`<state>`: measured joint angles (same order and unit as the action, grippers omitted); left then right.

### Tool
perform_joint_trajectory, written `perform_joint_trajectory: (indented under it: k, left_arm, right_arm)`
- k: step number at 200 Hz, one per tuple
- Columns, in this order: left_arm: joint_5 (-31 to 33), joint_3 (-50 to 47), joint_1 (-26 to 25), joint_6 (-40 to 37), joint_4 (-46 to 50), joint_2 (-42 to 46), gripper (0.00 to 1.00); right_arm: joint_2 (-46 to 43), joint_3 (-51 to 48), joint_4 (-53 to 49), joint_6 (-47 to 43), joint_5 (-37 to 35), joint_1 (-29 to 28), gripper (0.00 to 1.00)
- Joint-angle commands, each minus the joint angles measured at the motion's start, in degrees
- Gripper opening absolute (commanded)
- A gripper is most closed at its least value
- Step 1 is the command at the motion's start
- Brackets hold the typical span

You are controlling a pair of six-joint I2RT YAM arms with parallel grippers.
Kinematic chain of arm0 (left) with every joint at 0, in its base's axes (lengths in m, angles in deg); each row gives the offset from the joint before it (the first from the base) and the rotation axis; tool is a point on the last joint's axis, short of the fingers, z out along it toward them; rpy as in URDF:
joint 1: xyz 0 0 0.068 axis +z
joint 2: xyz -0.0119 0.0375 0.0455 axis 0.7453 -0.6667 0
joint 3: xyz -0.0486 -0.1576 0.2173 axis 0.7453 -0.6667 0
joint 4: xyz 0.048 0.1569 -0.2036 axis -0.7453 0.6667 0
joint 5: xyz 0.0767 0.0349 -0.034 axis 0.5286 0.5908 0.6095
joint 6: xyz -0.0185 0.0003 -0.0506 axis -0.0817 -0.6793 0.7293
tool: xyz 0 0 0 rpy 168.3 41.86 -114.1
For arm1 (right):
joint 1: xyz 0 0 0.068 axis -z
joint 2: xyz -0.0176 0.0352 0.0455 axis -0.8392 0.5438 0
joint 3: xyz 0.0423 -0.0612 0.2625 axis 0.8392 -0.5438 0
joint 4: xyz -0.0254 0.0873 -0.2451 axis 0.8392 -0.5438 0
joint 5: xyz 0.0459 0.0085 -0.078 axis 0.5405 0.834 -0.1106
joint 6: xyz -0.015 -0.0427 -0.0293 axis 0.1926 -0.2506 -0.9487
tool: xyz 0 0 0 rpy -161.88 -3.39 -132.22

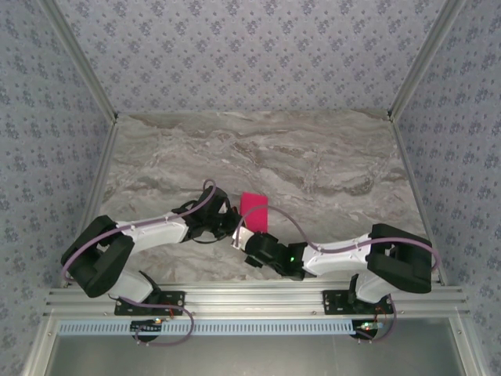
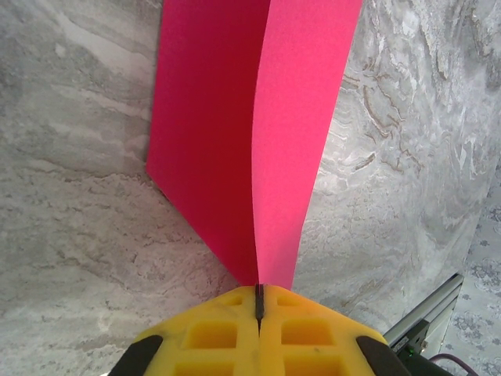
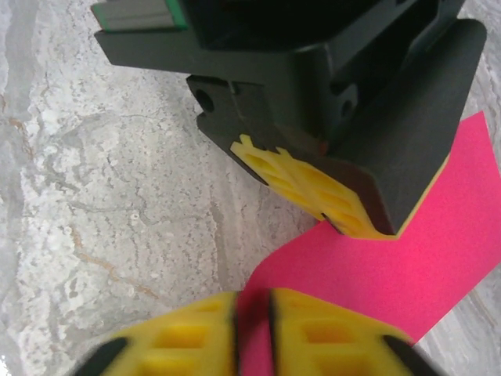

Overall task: Fold a paper plane with a square sheet of paper (fold left side to right side)
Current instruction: Third fold the triangle at the center of the table.

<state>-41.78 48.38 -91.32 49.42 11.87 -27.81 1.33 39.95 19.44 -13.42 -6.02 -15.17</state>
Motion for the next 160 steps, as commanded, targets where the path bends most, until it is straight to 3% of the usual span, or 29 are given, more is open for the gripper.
perform_joint_trajectory:
  k: [1,32,53,70,101,129,160]
  left_arm:
    - [-0.95,0.37,-0.12,-0.78,0.30,2.05,0.06]
    - [-0.72,1.63,0.89,-3.95,4.52,3.66,0.18]
    - [0.10,2.93,2.67,-7.00,9.74,6.00,0.38]
    - [0.55,3.65,4.79,-9.52,12.98,8.10,0.43]
    - [-1.91,7.16,6.90,-14.69,14.23,6.77,0.34]
    - [-5.93,13.76,6.85,-18.88,13.43,-1.63,0.22]
    - [-7.44,21.38,6.50,-21.60,13.09,-12.05,0.17]
  right_arm:
    - [-0.58,1.56,-1.05,0.89,2.76,1.11,0.03]
    - [-2.14,1.07,-3.66,2.16,9.52,3.63,0.00]
    - [-3.29,0.72,-4.77,2.44,14.80,5.99,0.00]
    - [-3.91,0.54,-5.44,3.11,19.44,8.12,0.00]
    - [-3.59,1.06,-6.70,4.86,26.74,12.23,0.00]
    - [-2.86,1.88,-7.58,6.74,31.46,14.97,0.00]
    - [-2.21,2.36,-7.92,8.25,34.58,17.11,0.00]
